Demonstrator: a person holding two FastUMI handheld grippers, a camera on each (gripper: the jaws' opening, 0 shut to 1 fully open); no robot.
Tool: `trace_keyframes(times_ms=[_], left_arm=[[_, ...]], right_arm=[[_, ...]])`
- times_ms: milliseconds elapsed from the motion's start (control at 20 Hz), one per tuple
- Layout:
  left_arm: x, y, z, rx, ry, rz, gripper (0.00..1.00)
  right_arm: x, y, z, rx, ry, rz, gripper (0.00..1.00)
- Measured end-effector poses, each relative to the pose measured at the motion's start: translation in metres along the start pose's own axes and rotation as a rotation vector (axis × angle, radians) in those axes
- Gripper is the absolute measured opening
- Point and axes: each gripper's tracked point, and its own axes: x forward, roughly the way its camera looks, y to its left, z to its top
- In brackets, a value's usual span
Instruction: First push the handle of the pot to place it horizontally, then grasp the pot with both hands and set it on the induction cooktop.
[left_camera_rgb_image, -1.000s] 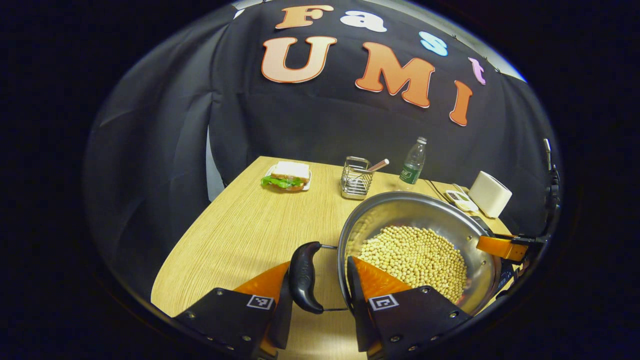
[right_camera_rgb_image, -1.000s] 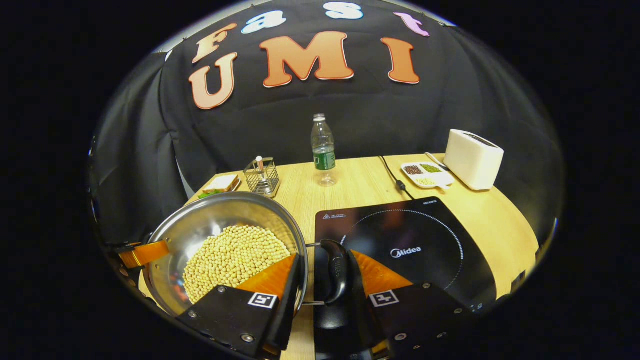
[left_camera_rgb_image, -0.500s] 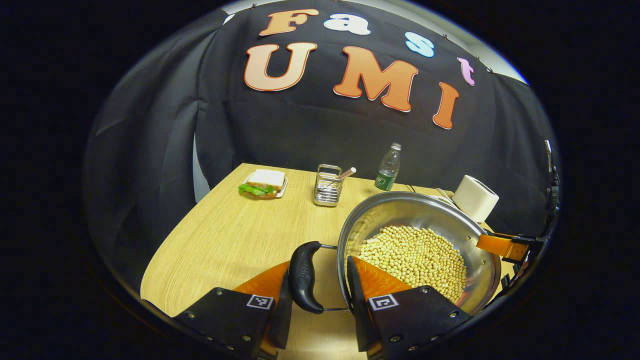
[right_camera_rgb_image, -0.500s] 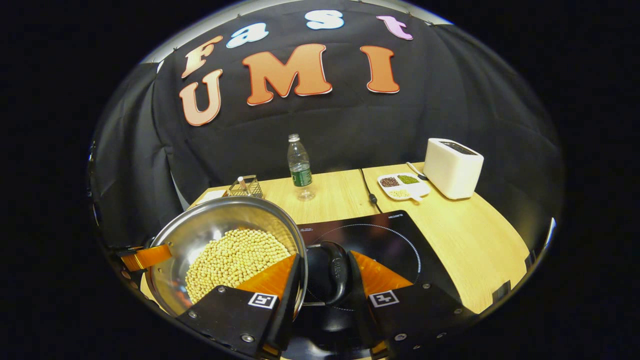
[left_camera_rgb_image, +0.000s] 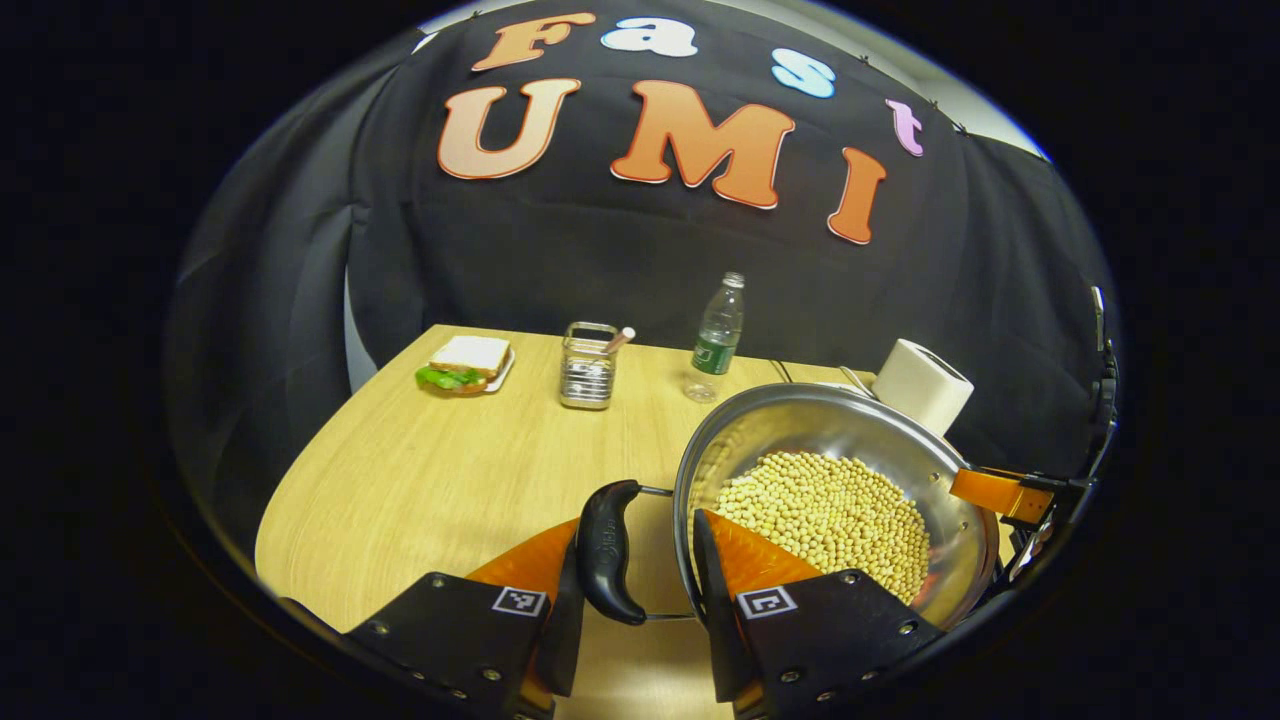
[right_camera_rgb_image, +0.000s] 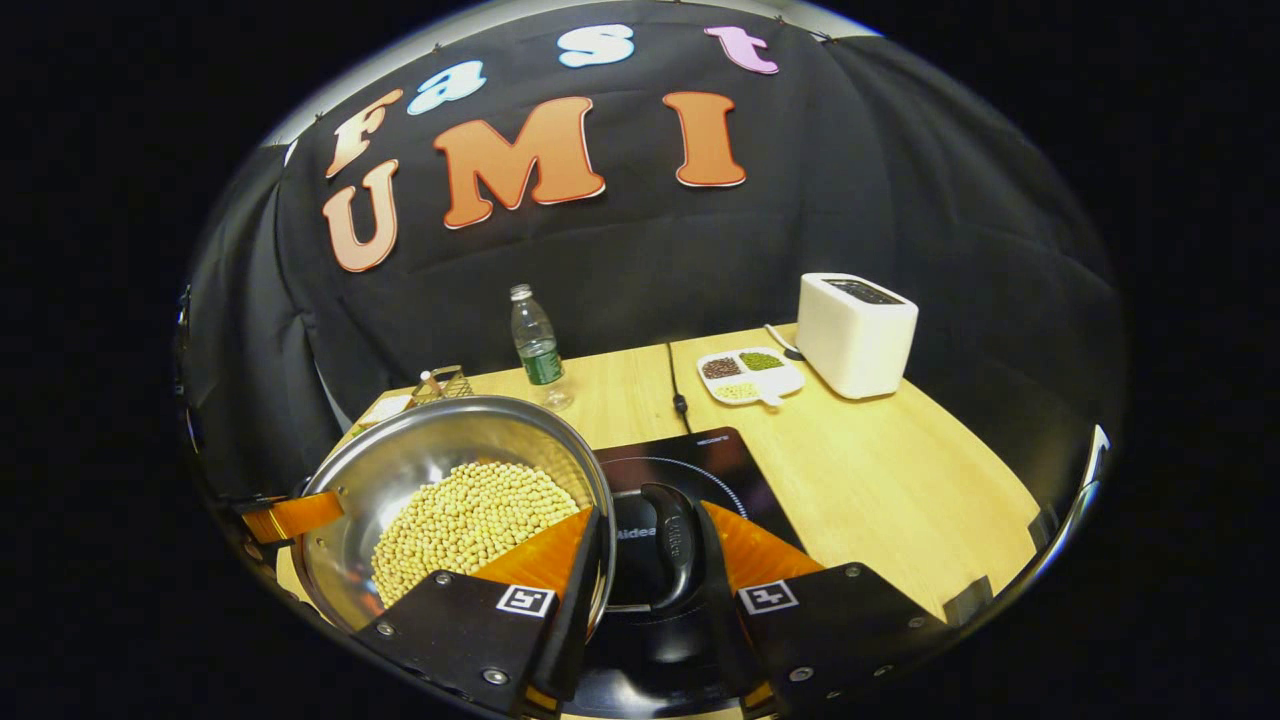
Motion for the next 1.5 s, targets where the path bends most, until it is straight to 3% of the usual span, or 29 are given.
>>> trace_keyframes(times_ms=[600,800,850,900,950,1000,1050,1300,1400,1500], left_arm=[[0.004,-0.020,-0.007,0.020,0.045,-0.080,0.53],[0.005,-0.016,-0.007,0.049,0.058,-0.067,0.55],[0.005,-0.018,-0.009,0.042,0.062,-0.071,0.54],[0.004,-0.020,-0.009,0.037,0.065,-0.070,0.53],[0.004,-0.020,-0.008,0.045,0.056,-0.070,0.54],[0.006,-0.018,-0.006,0.053,0.049,-0.069,0.54],[0.009,-0.017,-0.006,0.053,0.047,-0.067,0.54],[0.004,-0.020,-0.008,0.017,0.056,-0.049,0.54],[0.002,-0.014,0.005,0.042,-0.002,-0.004,0.58],[-0.008,0.000,0.024,0.081,-0.074,0.070,0.76]], right_arm=[[0.018,-0.078,-0.001,0.040,0.024,-0.050,0.53],[0.027,-0.091,-0.008,0.036,0.039,-0.064,0.53],[0.027,-0.095,-0.009,0.039,0.043,-0.066,0.48],[0.029,-0.098,-0.009,0.045,0.045,-0.066,0.53],[0.031,-0.099,-0.010,0.050,0.050,-0.066,0.48],[0.031,-0.101,-0.012,0.058,0.055,-0.064,0.53],[0.033,-0.101,-0.013,0.063,0.055,-0.059,0.49],[0.039,-0.097,-0.015,0.064,0.058,-0.050,0.53],[0.034,-0.097,-0.011,0.040,0.039,-0.045,0.53],[0.027,-0.102,0.012,0.007,-0.033,-0.068,0.66]])
